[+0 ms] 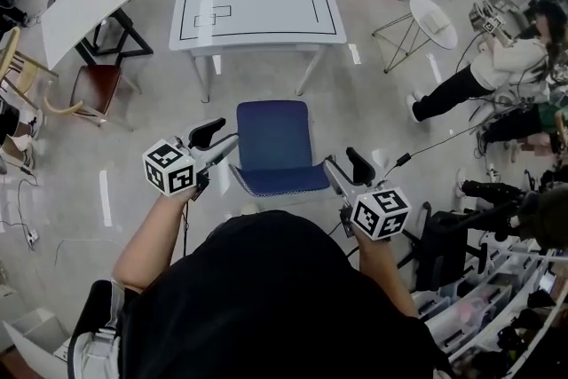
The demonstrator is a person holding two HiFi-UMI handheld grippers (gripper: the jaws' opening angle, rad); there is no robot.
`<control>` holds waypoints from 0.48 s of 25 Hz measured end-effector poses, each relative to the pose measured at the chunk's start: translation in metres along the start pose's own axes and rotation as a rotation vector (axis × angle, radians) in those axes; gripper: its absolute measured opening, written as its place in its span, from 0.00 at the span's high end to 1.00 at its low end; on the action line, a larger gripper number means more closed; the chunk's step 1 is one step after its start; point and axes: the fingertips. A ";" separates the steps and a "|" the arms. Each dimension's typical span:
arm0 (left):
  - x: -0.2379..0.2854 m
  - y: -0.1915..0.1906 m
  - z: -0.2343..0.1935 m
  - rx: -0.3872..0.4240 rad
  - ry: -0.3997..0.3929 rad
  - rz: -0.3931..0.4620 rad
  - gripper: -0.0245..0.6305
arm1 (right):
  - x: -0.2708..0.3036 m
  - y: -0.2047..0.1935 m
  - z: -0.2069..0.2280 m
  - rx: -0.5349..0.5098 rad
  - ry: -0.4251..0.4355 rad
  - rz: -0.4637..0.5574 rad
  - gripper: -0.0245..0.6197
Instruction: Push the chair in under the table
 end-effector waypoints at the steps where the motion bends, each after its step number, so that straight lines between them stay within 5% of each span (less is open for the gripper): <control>1: -0.002 -0.001 -0.003 -0.006 0.003 0.001 0.46 | 0.003 0.000 -0.002 -0.003 0.003 -0.007 0.51; 12: -0.003 -0.011 -0.029 -0.076 0.043 0.006 0.46 | 0.024 0.014 0.012 -0.008 0.031 -0.022 0.51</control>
Point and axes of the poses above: the fingertips, and each gripper's own axes: x forward along the fingers, z to its right, y out of its top, and after that the axes turned 15 degrees about -z, right-handed
